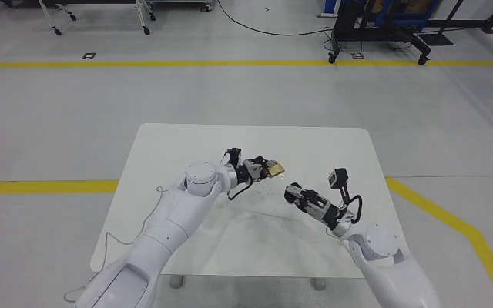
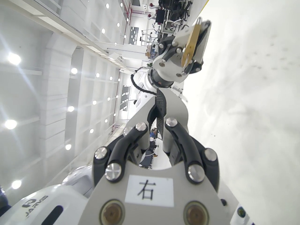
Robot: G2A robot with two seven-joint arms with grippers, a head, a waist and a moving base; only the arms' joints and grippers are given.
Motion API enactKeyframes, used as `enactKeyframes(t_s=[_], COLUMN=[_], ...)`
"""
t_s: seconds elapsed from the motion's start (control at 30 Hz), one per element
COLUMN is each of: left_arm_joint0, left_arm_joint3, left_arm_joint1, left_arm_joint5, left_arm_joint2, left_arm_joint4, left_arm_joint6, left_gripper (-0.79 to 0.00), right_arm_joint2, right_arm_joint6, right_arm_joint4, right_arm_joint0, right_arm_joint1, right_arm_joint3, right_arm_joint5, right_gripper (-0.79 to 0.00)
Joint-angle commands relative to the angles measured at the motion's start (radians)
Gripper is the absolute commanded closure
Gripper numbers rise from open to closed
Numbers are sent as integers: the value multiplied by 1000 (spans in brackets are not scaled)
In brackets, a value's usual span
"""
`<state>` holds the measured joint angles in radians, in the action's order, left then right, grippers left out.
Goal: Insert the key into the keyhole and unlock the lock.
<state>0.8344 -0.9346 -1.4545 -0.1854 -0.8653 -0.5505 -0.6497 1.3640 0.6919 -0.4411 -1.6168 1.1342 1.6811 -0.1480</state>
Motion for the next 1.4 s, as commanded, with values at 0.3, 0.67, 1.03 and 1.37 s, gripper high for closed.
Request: enactKeyframes(t_s=[0.3,0.67,1.03,1.37], left_arm_joint0=[61,97,109,111], left_arm_joint3=[-104,-155,-174,-175], left_arm_joint1=[18,28,30,28], left_arm_joint5=[85,167,179,175], left_arm_joint2=[-33,-61,-67,-71], left_arm_joint4=[84,121,144,147], left_arm_joint6=[30,3,-19,-22], left_gripper=[0,0,0,0], right_arm_joint2=[-5,-21,-53,-77], right_arm_joint6=[11,50,43,30], right_arm_joint4=[-77,-323,-405,-425], right_arm_joint0=[0,31,75,101], right_arm_joint1=[3,16,26,35], right_arm_joint3=[-5,-101,-127,-159], right_arm_joint5=[13,74,165,161], right_gripper=[-785,-332,-185,-200])
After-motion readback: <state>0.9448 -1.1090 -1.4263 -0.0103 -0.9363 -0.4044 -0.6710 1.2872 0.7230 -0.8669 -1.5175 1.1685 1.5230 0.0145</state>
